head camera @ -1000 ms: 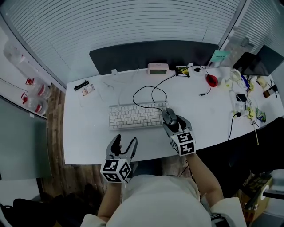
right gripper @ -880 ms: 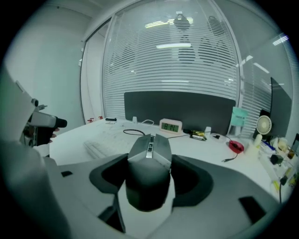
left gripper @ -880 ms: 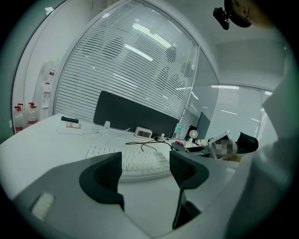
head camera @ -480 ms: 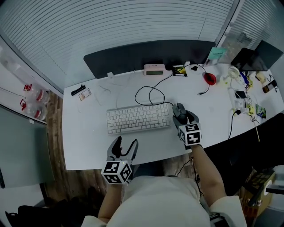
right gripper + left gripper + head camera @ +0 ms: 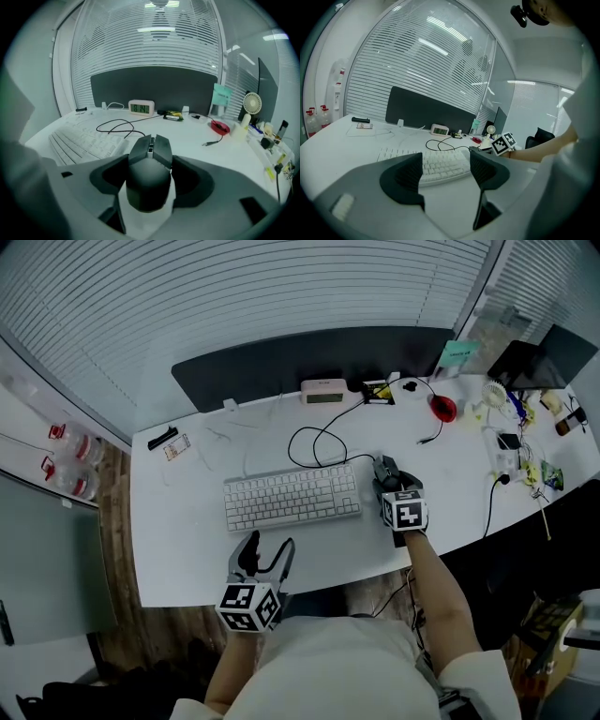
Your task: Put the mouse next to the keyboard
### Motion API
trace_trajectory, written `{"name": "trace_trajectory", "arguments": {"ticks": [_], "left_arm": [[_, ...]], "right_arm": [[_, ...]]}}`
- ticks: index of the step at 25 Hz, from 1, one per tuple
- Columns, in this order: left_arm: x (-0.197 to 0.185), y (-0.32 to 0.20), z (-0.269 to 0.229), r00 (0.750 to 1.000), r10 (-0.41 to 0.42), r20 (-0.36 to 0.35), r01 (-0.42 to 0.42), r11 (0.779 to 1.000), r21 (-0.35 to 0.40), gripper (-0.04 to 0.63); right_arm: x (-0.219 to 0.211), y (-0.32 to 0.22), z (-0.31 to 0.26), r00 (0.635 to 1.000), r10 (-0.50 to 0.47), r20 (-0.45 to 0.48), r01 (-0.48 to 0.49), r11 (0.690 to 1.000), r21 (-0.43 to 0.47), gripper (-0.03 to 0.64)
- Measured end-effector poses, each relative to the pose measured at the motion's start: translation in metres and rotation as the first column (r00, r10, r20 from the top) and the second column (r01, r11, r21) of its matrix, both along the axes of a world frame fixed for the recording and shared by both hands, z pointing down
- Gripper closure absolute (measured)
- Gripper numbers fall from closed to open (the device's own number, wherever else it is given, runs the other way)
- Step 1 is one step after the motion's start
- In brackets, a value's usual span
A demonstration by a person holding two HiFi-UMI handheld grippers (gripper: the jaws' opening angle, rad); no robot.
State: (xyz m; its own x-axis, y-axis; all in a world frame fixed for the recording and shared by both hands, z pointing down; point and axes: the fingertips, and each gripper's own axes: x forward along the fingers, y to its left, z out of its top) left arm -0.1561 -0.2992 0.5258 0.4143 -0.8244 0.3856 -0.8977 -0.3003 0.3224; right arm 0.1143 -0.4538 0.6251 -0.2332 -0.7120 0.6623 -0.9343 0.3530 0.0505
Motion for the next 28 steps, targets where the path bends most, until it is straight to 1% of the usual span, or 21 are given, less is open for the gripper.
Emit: {"name": "trace_trajectory", "arguments": {"ticks": [3,7,14,22,26,28], "left_arm": [[0.000,-0.003,0.001,1.000,0.002,0.003,-0.002,1.000,-0.002,0.284],[0.001,-0.003,0.002,1.000,0.003,0.000,-0.003,1.000,-0.008,0.284],[0.000,-0.001,0.003,1.000,-0.004,-0.004,0.003,1.000,-0.013,0.284],[0.003,0.006,0.004,1.000,-0.006,-0.009,0.006,1.000,-0.014,0.284],[0.004,0.011,0.003,1.000,-0.009,-0.009,0.009,1.000,-0.015,0.284],[0.005,0.014,0.004,1.000,-0.012,-0.009,0.012,1.000,-0.012,0.284]], "right_arm": [[0.002,-0.006,0.009,1.000,0.004,-0.014,-0.004,1.000,-0.021,0.328],[0.009,-0.009,0.018,0.999,0.036,-0.024,-0.037,0.998,-0.052,0.328],[0.017,-0.006,0.034,0.998,0.064,-0.026,-0.066,0.994,-0.089,0.328],[0.018,-0.002,0.038,0.996,0.086,0.016,-0.084,0.989,-0.120,0.326],[0.020,-0.003,0.037,0.997,0.081,-0.009,-0.081,0.990,-0.111,0.316],[0.020,-0.002,0.037,0.997,0.066,-0.028,-0.068,0.993,-0.095,0.292]]}}
